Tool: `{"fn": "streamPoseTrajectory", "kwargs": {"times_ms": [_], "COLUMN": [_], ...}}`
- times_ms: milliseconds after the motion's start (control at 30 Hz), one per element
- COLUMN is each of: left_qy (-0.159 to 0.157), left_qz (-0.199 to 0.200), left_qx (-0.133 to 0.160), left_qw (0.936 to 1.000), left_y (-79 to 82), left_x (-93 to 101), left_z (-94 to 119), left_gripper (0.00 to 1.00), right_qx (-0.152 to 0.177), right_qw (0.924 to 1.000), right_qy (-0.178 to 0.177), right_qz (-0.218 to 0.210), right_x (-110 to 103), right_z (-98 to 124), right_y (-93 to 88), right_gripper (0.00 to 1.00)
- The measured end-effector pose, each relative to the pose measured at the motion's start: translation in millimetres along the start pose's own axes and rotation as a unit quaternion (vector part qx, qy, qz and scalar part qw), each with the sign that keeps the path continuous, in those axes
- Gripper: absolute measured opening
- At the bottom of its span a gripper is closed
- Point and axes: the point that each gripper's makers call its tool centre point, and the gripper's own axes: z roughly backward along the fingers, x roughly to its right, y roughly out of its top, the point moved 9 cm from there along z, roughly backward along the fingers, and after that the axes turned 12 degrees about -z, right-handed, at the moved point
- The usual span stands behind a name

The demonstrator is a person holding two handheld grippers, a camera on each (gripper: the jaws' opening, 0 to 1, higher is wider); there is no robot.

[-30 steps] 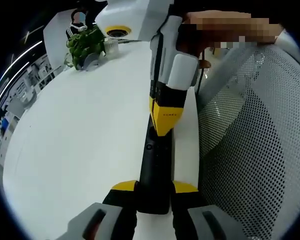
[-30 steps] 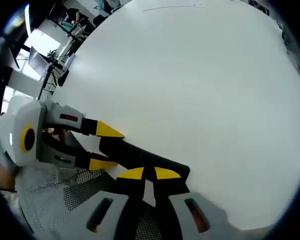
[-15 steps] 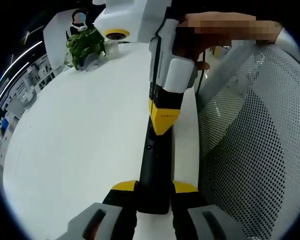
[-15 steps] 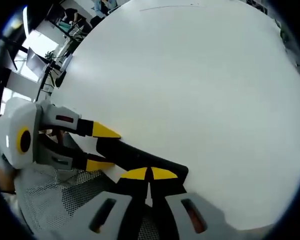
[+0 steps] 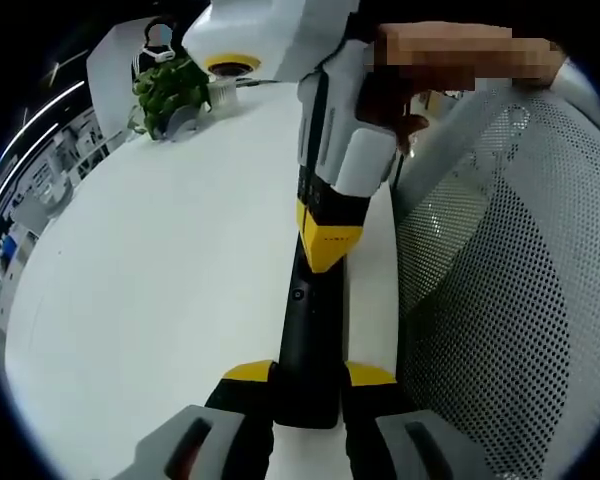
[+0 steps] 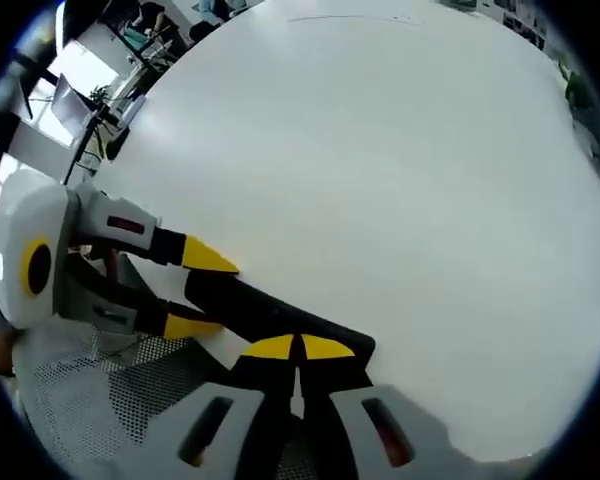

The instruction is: Press the specified remote control buttons in sequence, fully releasing each button before pressing the next.

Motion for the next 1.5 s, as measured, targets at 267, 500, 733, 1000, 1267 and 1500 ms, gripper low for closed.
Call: {"fn": "streamPoseTrajectory", "kwargs": {"times_ms": [267, 500, 733, 1000, 1267, 1500], "left_qy": [0.003, 0.003, 0.003, 0.002, 0.000, 0.000], "left_qz": [0.002, 0.001, -0.001, -0.001, -0.005, -0.005], "left_qx": [-0.001, -0.002, -0.002, -0.004, -0.003, 0.000], "left_qw": [1.0000, 1.0000, 1.0000, 1.0000, 1.0000, 1.0000], "left_y": [0.1, 0.4, 2.5, 5.4, 6.1, 6.1], "left_x": [0.3, 1.0, 2.8, 3.3, 3.1, 3.0], "left_z": [0, 0, -1, -3, -3, -3], "left_gripper": [0.25, 0.25, 0.24, 0.24, 0.24, 0.24], "right_qx": [0.001, -0.005, -0.015, -0.014, -0.060, -0.081], "right_qw": [0.9988, 0.9987, 0.9982, 0.9971, 0.9925, 0.9908], "right_qy": [0.036, 0.036, 0.032, 0.041, 0.049, 0.055], "right_qz": [-0.034, -0.035, -0.048, -0.062, -0.095, -0.093], "right_x": [7, 6, 8, 7, 9, -1], "right_z": [2, 2, 2, 4, 1, 4], "right_y": [-0.9, -0.4, 0.7, 1.9, 6.2, 23.3], "right_gripper": [0.00, 0.00, 0.00, 0.00, 0.00, 0.00]}}
